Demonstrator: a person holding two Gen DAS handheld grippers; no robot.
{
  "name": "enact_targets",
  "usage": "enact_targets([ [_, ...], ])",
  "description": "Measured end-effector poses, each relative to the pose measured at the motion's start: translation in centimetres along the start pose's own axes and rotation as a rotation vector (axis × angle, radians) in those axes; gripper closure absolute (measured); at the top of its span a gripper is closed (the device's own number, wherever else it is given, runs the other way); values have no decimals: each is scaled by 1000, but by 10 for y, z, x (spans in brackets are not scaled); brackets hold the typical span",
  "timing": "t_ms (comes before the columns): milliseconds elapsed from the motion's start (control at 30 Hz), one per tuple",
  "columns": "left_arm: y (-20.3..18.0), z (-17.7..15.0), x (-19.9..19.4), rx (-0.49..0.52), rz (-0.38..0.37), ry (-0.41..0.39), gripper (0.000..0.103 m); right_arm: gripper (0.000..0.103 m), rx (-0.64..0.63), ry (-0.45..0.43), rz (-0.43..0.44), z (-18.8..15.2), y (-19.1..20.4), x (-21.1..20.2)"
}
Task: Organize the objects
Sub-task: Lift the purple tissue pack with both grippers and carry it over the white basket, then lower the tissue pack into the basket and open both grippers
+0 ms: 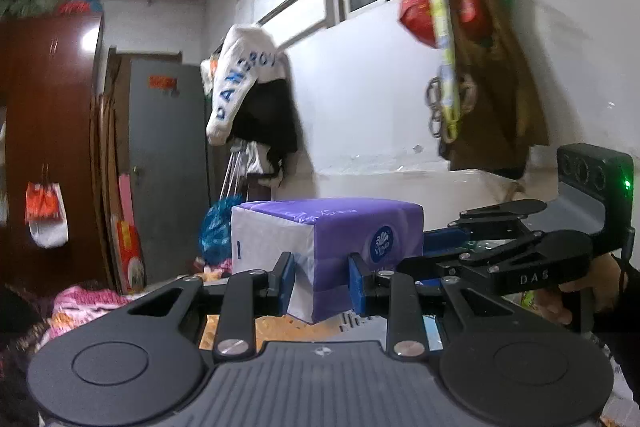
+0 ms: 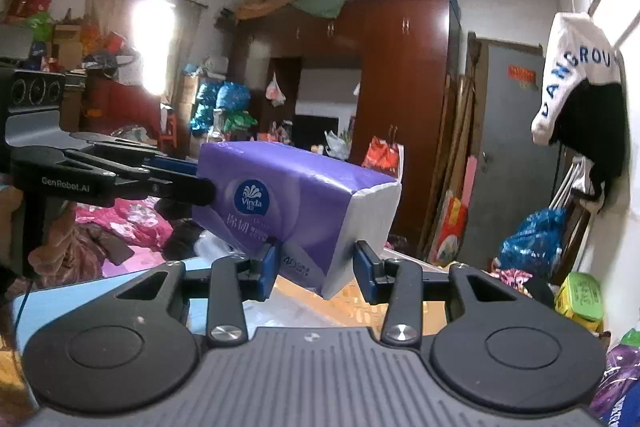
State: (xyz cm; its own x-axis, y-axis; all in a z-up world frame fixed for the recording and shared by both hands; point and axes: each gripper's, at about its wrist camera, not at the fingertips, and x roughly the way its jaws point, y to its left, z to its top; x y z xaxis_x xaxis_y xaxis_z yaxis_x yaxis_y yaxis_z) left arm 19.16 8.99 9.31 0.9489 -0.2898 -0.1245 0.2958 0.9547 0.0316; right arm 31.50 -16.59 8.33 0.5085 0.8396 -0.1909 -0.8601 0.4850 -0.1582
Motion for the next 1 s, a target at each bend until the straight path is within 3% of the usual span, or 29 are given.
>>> enact_targets([
  [400,33,-11,61,-34,42,164,70,59,26,149,-11,-18,-18,42],
  [1000,44,-26,94,-47,105,305,69,58,46,264,-31,-20,-25,58],
])
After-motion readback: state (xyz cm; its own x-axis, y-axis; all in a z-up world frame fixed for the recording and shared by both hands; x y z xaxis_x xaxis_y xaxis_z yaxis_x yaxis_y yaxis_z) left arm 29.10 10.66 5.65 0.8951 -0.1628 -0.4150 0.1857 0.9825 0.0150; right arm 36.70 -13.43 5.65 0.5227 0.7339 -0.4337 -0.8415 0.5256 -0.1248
